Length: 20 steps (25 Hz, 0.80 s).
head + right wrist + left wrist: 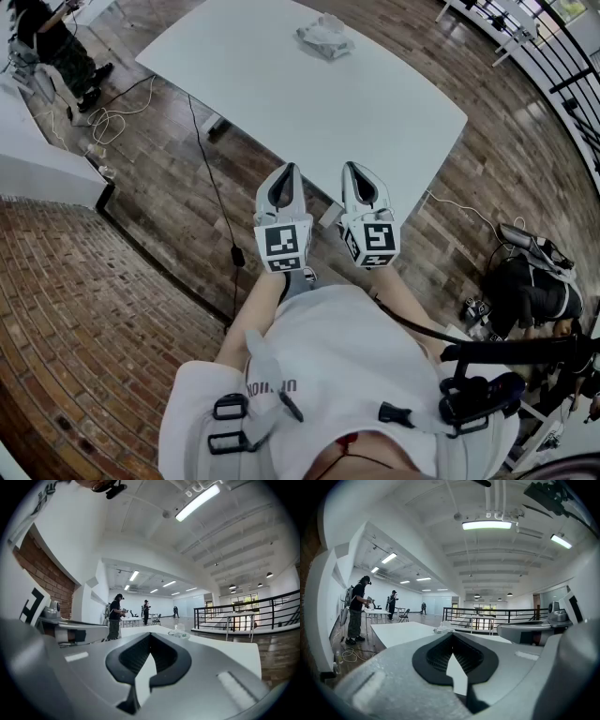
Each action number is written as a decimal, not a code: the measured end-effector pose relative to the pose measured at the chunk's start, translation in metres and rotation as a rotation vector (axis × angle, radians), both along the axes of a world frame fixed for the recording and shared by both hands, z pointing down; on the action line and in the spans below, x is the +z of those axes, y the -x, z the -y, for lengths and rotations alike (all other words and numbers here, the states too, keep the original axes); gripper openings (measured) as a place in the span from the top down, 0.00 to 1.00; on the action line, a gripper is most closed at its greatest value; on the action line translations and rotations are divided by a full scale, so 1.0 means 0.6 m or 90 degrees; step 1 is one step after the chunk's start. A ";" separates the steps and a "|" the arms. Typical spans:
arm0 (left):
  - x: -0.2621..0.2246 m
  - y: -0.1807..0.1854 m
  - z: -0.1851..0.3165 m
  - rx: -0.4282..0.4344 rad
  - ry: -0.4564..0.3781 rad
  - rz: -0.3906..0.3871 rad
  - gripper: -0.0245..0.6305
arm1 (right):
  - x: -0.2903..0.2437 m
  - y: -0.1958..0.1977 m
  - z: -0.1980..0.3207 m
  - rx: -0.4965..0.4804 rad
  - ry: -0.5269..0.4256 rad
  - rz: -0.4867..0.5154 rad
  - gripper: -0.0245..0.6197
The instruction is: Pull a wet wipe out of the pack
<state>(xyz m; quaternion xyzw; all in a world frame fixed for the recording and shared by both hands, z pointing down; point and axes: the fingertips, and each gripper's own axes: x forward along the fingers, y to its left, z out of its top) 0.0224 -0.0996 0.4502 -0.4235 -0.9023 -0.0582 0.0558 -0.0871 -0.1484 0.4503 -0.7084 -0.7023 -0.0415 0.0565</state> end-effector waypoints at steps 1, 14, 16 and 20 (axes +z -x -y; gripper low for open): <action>-0.001 0.002 -0.006 0.001 0.001 -0.001 0.96 | 0.002 0.005 -0.005 0.004 -0.002 -0.001 0.95; 0.015 0.027 -0.308 0.084 0.015 0.008 0.96 | 0.045 0.004 -0.323 0.034 -0.018 -0.006 0.95; 0.016 0.044 -0.369 0.117 0.012 0.005 0.96 | 0.043 0.016 -0.399 0.050 -0.023 -0.014 0.95; 0.032 0.078 -0.445 0.160 -0.016 0.008 0.96 | 0.036 0.073 -0.500 0.091 -0.040 0.008 0.95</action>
